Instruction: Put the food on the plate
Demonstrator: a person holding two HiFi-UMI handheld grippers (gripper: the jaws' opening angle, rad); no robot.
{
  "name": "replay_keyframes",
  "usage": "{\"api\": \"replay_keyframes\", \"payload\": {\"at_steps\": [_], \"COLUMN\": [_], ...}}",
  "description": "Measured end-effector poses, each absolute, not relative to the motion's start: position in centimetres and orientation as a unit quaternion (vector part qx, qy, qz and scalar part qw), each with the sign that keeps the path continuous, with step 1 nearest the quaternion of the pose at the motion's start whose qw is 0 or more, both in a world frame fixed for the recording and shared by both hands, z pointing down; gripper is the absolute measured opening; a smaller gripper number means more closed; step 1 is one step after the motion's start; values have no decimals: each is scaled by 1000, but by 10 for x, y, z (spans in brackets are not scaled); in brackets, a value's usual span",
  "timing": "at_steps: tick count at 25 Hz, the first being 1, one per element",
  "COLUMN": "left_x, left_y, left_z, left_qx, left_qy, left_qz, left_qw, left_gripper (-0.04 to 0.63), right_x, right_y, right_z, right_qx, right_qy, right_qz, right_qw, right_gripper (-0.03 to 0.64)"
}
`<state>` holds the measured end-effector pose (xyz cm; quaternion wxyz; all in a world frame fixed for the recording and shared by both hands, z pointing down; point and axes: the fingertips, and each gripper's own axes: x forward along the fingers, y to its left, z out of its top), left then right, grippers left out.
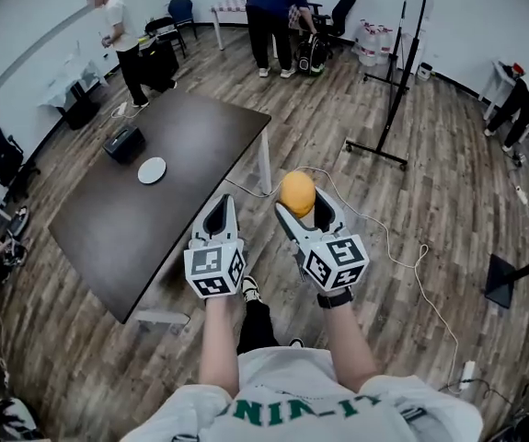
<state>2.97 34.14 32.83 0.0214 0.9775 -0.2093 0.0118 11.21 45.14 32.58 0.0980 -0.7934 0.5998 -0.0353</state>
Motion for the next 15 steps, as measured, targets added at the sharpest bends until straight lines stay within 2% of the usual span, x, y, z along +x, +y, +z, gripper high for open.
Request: {"api": "replay_keyframes", "payload": {"at_steps": [7, 15], "left_x": [73, 96], "left_y": [232, 50], "left_z": [319, 283], "left_qx": [974, 969], "left_qy": [-223, -246], "left_qz": [-17, -36], "left_qw": [22, 11], "left_gripper": [12, 12], "right_x": [153, 186], "right_y": [340, 160], "right_z": [322, 281], "right_qx": [-777, -770], "right_qy": [621, 634], "right_qz": [-29, -8], "right_qw": [95, 77], "right_gripper": [344, 344]}}
